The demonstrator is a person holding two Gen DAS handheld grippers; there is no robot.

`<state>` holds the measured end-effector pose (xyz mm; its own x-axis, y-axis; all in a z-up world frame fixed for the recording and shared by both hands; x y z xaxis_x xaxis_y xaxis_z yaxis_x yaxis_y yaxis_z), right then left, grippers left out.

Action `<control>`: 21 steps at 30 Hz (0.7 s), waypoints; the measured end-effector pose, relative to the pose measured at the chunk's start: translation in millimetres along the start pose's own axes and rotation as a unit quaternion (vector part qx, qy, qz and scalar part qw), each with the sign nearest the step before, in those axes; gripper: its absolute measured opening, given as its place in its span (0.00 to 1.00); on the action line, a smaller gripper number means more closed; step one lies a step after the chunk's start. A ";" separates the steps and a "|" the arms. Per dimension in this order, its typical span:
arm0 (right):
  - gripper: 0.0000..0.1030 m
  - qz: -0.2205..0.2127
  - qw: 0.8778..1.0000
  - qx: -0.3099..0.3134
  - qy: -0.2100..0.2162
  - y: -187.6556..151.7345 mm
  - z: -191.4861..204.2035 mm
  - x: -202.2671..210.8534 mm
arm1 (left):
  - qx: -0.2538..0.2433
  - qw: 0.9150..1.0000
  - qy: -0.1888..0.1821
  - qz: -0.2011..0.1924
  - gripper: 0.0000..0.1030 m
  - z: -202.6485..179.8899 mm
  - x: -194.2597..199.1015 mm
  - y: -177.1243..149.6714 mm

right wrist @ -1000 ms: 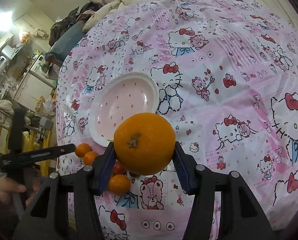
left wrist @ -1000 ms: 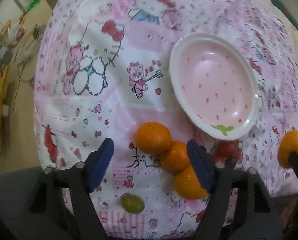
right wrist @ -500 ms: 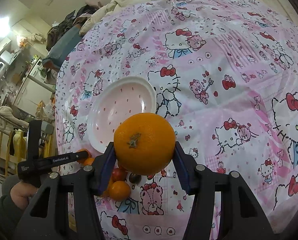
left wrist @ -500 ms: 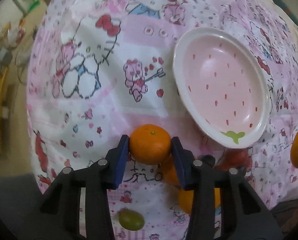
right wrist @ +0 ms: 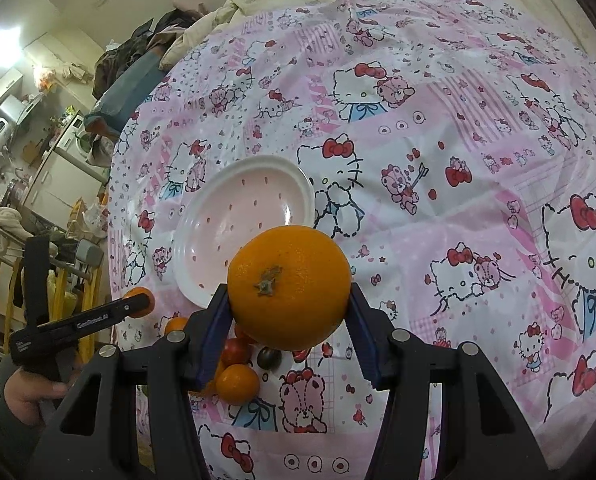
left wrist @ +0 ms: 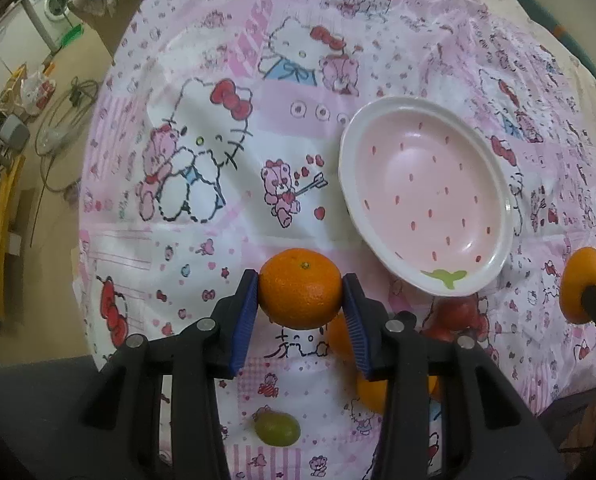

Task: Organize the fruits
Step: 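Close the left gripper on the small tangerine while the right gripper lifts the large orange, then carry the tangerine with the left gripper over the plate while the right carries the orange there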

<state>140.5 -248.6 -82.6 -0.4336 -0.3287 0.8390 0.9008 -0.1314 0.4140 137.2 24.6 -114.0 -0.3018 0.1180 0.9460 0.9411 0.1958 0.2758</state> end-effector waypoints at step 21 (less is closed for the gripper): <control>0.56 -0.042 0.999 0.015 0.016 38.3 5.6 11.6 | -0.107 0.991 -0.028 -0.078 0.36 -59.0 39.4 59.2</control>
<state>169.8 -252.2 -55.0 -0.5059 -0.3468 0.7898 0.8600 -0.1316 0.4931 190.0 -16.6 -50.4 -0.4493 0.1570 0.8795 0.8909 0.0054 0.4542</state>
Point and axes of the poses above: each gripper's, at about its wrist camera, not at the fingertips, and x roughly against the way its jaws point, z to its left, y to its top, the point moved 5 cm from there along -x, roughly the way its jaws point, and after that the axes turned 6 degrees about -y, right-handed, at the moved point
